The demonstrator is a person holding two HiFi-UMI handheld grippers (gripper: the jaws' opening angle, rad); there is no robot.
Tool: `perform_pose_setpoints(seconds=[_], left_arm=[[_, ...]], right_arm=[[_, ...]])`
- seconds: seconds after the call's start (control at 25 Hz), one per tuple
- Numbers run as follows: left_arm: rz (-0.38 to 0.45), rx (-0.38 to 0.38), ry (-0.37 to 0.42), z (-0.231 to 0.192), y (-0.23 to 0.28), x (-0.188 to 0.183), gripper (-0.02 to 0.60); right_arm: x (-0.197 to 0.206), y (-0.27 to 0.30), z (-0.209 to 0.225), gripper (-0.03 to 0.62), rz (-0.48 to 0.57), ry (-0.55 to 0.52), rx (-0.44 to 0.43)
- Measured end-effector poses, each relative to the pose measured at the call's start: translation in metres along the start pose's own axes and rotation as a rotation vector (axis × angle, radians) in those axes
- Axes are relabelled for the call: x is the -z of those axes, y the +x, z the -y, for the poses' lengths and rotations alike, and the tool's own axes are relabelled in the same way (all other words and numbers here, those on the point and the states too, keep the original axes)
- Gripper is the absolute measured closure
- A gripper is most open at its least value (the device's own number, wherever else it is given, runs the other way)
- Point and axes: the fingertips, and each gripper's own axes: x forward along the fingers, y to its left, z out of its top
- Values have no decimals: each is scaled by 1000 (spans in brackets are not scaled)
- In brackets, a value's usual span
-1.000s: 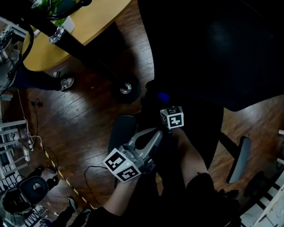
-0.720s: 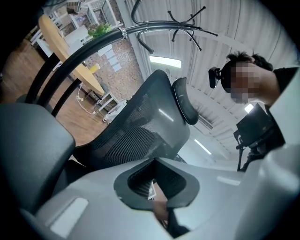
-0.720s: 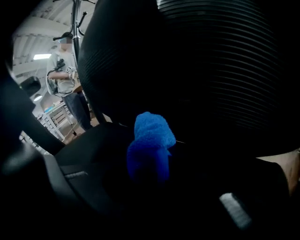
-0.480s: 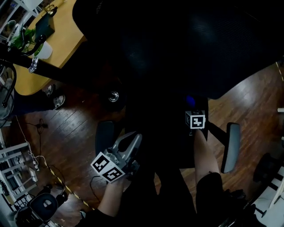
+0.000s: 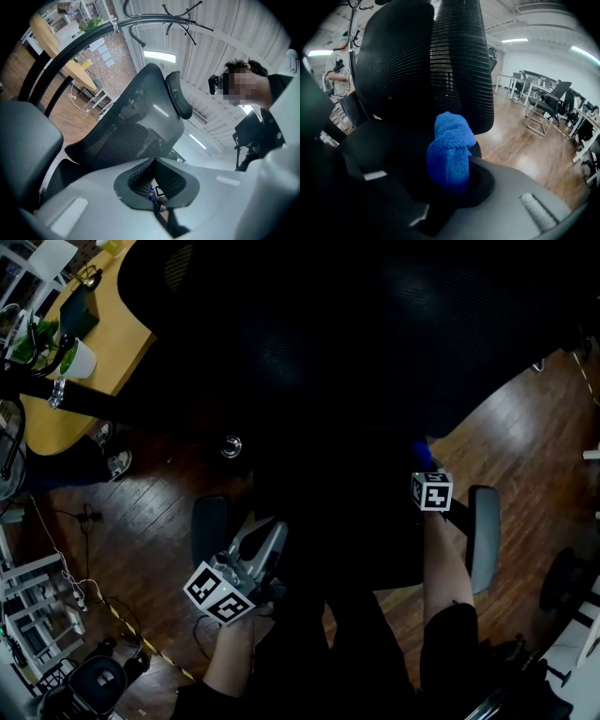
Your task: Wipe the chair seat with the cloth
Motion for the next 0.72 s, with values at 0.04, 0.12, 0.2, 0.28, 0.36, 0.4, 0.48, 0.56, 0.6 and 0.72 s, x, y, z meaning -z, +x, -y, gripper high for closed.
perform_pose_setpoints(seconds=[0.04, 0.12, 0.2, 0.28, 0.36, 0.4, 0.48, 0.56, 0.6, 0.72], left_arm=[[3, 1, 1, 2, 0, 1, 581], [10, 2, -1, 5, -3, 1, 581], [21, 1, -5, 6, -7, 0, 581], [36, -3, -7, 7, -11, -3, 581], [49, -6, -7, 8, -16, -6, 581], [53, -6, -8, 8, -19, -7, 581], [65, -7, -12, 10, -23, -8, 581], [79, -9, -18, 11, -28, -9, 581], [84, -11, -20, 11, -31, -9, 581], [93, -20, -24, 8, -37, -8, 581]], right_arm=[[-1, -2, 1, 557, 2, -7, 9], [-4, -5, -7, 557, 13, -29, 16], [-10, -4, -37, 557, 37, -35, -34], [-18, 0, -91, 557, 50, -34, -152], [-19, 8, -153, 557, 35, -69, -285], [-22, 10, -182, 557, 31, -96, -337], [-31, 13, -234, 557, 31, -134, -413], [-36, 19, -283, 557, 32, -125, -483], [-40, 21, -306, 557, 36, -123, -514], [-46, 21, -366, 557, 46, -133, -585]])
